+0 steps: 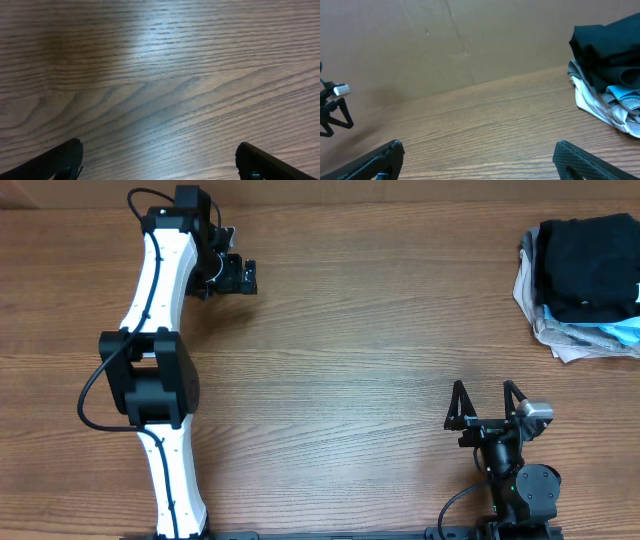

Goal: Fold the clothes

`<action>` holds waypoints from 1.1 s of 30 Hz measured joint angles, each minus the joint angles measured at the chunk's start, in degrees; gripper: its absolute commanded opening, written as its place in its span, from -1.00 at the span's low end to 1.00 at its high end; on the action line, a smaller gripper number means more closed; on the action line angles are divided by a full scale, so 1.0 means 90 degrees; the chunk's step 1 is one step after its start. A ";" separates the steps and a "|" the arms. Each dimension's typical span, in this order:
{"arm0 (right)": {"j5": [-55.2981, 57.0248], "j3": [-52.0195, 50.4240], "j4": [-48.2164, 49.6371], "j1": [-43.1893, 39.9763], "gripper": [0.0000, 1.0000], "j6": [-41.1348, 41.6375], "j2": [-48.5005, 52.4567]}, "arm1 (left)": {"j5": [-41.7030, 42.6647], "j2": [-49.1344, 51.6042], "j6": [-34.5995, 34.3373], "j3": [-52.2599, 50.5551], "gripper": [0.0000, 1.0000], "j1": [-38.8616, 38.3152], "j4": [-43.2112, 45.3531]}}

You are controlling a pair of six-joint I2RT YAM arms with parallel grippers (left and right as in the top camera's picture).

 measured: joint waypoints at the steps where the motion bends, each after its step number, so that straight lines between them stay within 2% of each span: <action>1: 0.0000 0.0000 -0.0002 0.0000 1.00 0.0000 0.0000 | -0.0002 -0.0068 -0.0002 -0.0012 1.00 -0.0007 0.0002; 5: -0.0002 0.0000 -0.0002 0.0000 1.00 -0.0002 0.0000 | -0.0024 -0.0809 0.0000 -0.0053 1.00 -0.0095 0.0250; 9: 0.0000 0.0000 -0.0005 0.0000 1.00 -0.0002 0.0000 | -0.0046 -0.2178 0.0000 -0.0063 1.00 -0.0165 0.0614; 14: -0.0002 0.0000 0.0000 0.0000 1.00 0.0000 0.0000 | -0.0294 -0.3939 0.0000 0.0012 1.00 -0.0172 0.1571; 20: -0.0002 0.0000 0.0000 0.0002 1.00 0.0000 0.0000 | -0.0498 -0.5204 0.0000 -0.0381 1.00 -0.0022 0.2582; 25: 0.0000 0.0000 0.0002 0.0000 1.00 -0.0002 0.0000 | -0.0389 -0.6317 -0.0002 -0.2305 1.00 0.0376 0.4014; 33: -0.0002 0.0000 0.0000 0.0000 1.00 0.0000 0.0000 | -0.0085 -0.8167 0.0000 -0.6581 1.00 0.0590 0.6902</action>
